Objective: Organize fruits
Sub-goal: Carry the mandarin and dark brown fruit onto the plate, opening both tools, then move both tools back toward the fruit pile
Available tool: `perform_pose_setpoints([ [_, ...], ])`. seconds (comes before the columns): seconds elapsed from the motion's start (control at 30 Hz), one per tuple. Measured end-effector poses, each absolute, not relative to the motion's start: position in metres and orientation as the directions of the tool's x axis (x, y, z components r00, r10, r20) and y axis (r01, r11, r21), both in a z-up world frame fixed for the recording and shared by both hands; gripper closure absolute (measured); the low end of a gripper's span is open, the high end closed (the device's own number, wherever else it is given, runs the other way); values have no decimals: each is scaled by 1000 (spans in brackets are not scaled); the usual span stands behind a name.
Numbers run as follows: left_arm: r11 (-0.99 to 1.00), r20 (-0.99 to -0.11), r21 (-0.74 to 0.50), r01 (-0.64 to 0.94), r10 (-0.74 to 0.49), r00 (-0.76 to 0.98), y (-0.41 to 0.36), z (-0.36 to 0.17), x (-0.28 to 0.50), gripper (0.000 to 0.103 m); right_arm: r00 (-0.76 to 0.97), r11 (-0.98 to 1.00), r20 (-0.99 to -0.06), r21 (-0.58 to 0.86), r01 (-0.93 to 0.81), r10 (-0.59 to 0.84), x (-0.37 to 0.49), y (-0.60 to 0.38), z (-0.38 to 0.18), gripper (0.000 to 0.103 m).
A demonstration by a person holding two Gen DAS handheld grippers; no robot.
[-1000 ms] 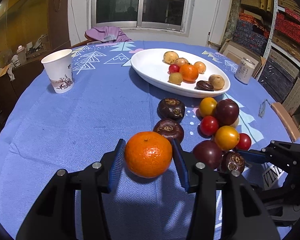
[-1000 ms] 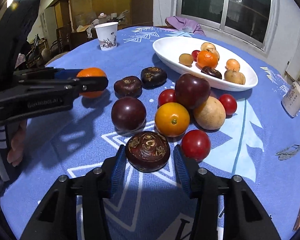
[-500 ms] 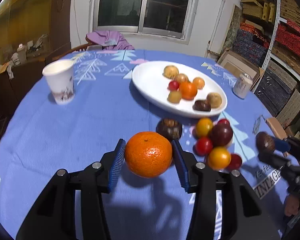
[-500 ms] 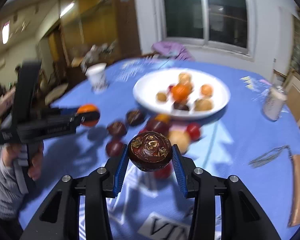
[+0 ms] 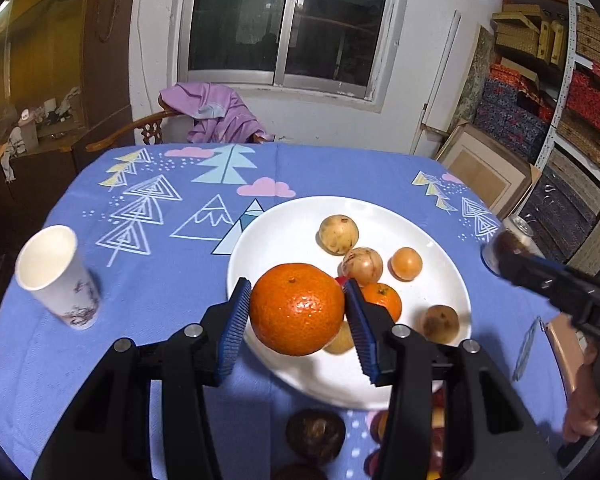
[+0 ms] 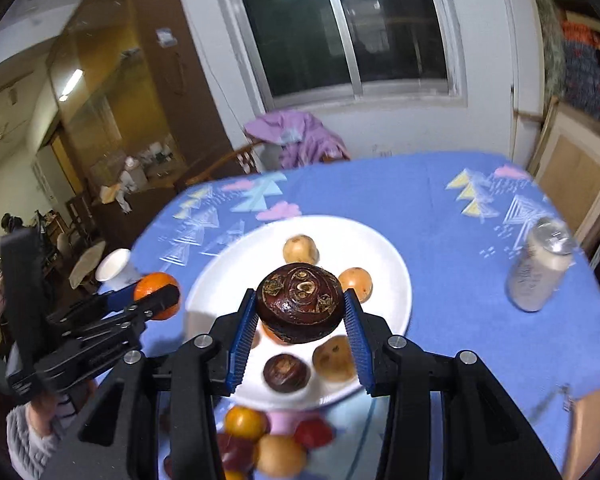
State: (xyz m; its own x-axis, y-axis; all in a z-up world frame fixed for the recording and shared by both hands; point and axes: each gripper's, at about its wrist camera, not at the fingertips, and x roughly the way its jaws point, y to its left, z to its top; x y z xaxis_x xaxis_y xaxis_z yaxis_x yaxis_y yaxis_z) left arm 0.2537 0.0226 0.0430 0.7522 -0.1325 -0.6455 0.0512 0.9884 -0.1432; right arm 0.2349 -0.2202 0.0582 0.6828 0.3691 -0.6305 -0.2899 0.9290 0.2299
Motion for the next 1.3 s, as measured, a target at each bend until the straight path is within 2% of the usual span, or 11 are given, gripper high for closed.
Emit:
perform_pose_setpoints([
  [0.23, 993, -683, -105, 56, -113, 722, 15, 9, 293, 56, 637, 941, -694, 209, -267, 335, 278, -208, 16, 59],
  [0.47, 989, -725, -128, 76, -146, 673, 16, -17, 310, 56, 593, 952, -747, 191, -239, 299, 296, -206, -13, 58],
  [0.5, 990, -722, -123, 75, -141, 677, 16, -18, 310, 56, 593, 953, -748, 193, -235, 298, 296, -206, -14, 56],
  [0.57, 992, -709, -103, 73, -125, 695, 14, -14, 307, 46, 593, 950, -745, 204, -235, 306, 296, -207, -15, 39],
  [0.67, 992, -684, -93, 81, -123, 719, 11, -4, 299, 39, 623, 954, -723, 196, -227, 298, 292, -210, -7, 39],
  [0.83, 992, -626, -102, 78, -125, 769, 16, 27, 278, 38, 682, 931, -634, 271, -246, 365, 270, -219, 38, 39],
  [0.97, 994, -572, -96, 54, -99, 814, 23, 58, 245, 25, 746, 914, -531, 266, -305, 403, 228, -217, 89, 25],
  [1.07, 996, -554, -75, 39, -74, 829, 28, 67, 214, 17, 774, 909, -477, 241, -340, 416, 189, -215, 110, 18],
  [1.13, 997, -551, -78, 23, -62, 832, 34, 60, 191, 12, 775, 903, -464, 229, -362, 429, 163, -215, 110, 16],
  [1.3, 994, -606, -103, -24, -44, 794, 52, 28, 149, 9, 767, 918, -506, 191, -347, 395, 122, -217, 74, 16],
])
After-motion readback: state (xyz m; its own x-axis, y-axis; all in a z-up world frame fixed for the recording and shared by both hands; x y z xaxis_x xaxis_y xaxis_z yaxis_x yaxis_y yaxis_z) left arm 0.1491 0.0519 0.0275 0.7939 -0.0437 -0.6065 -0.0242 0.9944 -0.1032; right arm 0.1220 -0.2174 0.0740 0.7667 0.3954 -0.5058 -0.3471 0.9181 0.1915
